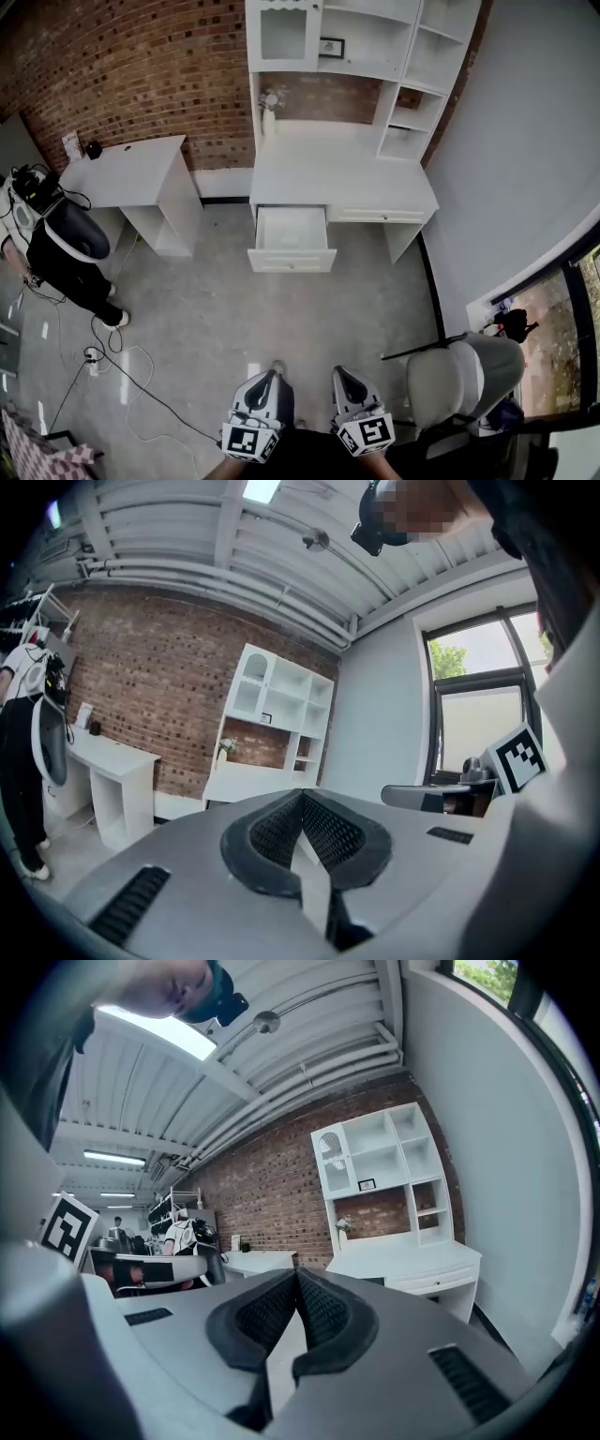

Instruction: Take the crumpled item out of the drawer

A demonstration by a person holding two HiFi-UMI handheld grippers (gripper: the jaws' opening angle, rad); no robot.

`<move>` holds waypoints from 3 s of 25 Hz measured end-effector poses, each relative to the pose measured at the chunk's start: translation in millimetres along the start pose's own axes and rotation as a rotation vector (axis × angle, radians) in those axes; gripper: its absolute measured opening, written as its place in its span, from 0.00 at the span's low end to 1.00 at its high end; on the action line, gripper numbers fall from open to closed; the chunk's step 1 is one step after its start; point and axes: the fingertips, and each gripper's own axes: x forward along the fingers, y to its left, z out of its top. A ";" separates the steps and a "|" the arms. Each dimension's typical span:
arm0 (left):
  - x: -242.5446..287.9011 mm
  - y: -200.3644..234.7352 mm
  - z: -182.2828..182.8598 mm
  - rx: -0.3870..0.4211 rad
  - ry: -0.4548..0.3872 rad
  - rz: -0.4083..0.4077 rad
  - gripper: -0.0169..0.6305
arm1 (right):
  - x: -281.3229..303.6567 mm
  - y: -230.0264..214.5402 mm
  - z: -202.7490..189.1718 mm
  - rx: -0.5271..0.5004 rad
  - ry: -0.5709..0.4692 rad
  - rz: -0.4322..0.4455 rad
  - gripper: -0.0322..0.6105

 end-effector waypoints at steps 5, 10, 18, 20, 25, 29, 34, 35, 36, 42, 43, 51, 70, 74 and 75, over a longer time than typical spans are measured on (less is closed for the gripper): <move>88.4 69.0 17.2 -0.013 0.009 -0.024 0.06 | 105.6 -28.4 18.1 -0.022 0.003 -0.004 0.07; 159.3 118.2 42.3 0.038 0.009 -0.063 0.06 | 178.7 -51.2 52.0 -0.028 -0.045 -0.037 0.07; 263.0 163.0 48.7 -0.009 0.032 -0.040 0.06 | 279.9 -100.8 64.0 -0.012 -0.014 -0.007 0.07; 291.2 171.5 49.0 -0.004 0.045 -0.027 0.06 | 306.9 -117.4 66.4 -0.017 -0.008 0.009 0.07; 368.7 191.1 57.3 0.009 0.064 0.038 0.06 | 378.4 -175.0 78.1 -0.028 0.004 0.068 0.07; 437.3 204.5 56.1 0.022 0.059 0.090 0.06 | 434.3 -230.2 73.2 -0.042 0.004 0.130 0.07; 479.9 222.3 45.2 0.058 0.100 0.164 0.06 | 476.0 -266.5 58.3 -0.023 0.054 0.170 0.07; 488.1 226.2 42.4 0.065 0.118 0.168 0.06 | 481.0 -270.9 57.1 -0.009 0.061 0.171 0.07; 496.9 230.8 39.9 0.069 0.133 0.168 0.06 | 486.5 -274.5 55.8 0.003 0.068 0.172 0.07; 560.3 258.2 22.4 0.065 0.203 0.114 0.06 | 530.9 -295.5 46.8 0.008 0.108 0.149 0.07; 571.1 263.2 15.5 0.068 0.222 0.101 0.06 | 539.7 -300.6 44.0 0.011 0.114 0.137 0.07; 646.1 313.9 -48.9 0.081 0.372 0.015 0.06 | 603.0 -316.8 34.1 0.060 0.140 0.090 0.07; 705.4 376.1 -351.9 0.045 0.988 -0.149 0.21 | 659.5 -323.2 -32.1 0.166 0.274 0.031 0.07; 710.7 389.7 -376.3 0.043 1.029 -0.120 0.22 | 663.4 -331.3 -42.8 0.187 0.291 0.018 0.07; 711.8 391.1 -382.7 0.035 1.038 -0.122 0.22 | 663.6 -333.6 -45.4 0.193 0.294 0.013 0.07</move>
